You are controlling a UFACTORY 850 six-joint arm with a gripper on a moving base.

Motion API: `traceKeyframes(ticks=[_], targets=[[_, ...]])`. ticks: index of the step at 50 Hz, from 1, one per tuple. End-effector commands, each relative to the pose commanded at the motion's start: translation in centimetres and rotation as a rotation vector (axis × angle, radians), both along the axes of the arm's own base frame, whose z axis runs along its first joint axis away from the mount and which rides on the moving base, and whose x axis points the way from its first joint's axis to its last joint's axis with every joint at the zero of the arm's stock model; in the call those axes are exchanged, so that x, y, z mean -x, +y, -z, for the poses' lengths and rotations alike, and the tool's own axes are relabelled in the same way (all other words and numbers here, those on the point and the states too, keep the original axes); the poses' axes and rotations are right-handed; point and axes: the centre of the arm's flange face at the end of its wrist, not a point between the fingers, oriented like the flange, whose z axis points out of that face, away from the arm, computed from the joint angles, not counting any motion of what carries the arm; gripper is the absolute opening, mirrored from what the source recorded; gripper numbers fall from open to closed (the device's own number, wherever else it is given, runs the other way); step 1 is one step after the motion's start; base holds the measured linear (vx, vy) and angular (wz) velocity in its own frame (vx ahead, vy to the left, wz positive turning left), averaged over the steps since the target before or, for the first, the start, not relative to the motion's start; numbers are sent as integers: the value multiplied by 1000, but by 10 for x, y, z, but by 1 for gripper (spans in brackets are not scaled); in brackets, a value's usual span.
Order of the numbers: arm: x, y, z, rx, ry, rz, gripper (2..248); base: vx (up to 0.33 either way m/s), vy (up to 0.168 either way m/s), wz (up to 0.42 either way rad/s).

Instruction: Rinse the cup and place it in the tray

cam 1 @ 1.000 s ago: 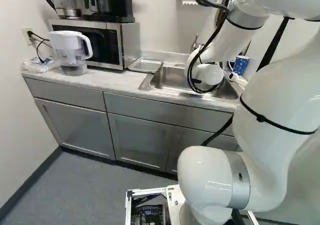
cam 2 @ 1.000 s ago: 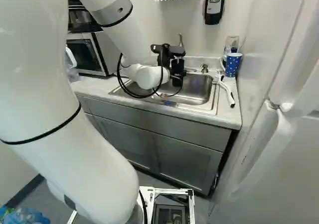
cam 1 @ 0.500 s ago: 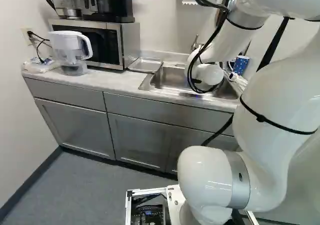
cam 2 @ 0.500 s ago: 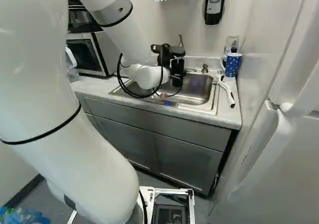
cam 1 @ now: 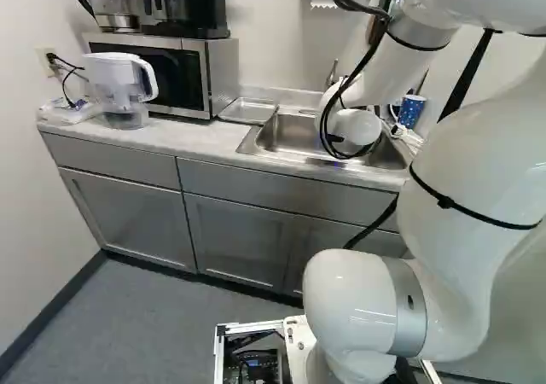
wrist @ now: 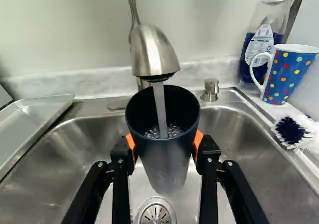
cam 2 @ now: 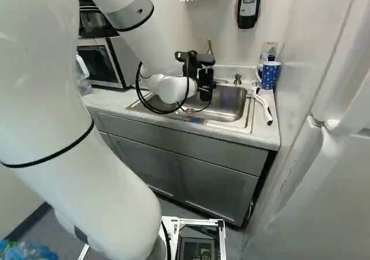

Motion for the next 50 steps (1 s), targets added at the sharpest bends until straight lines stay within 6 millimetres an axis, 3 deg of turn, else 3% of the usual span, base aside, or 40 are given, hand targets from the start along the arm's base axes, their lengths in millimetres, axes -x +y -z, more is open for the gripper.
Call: traceKeyframes(ticks=[50], targets=[[0, 0, 0, 0, 0, 0, 124, 0, 0, 0]])
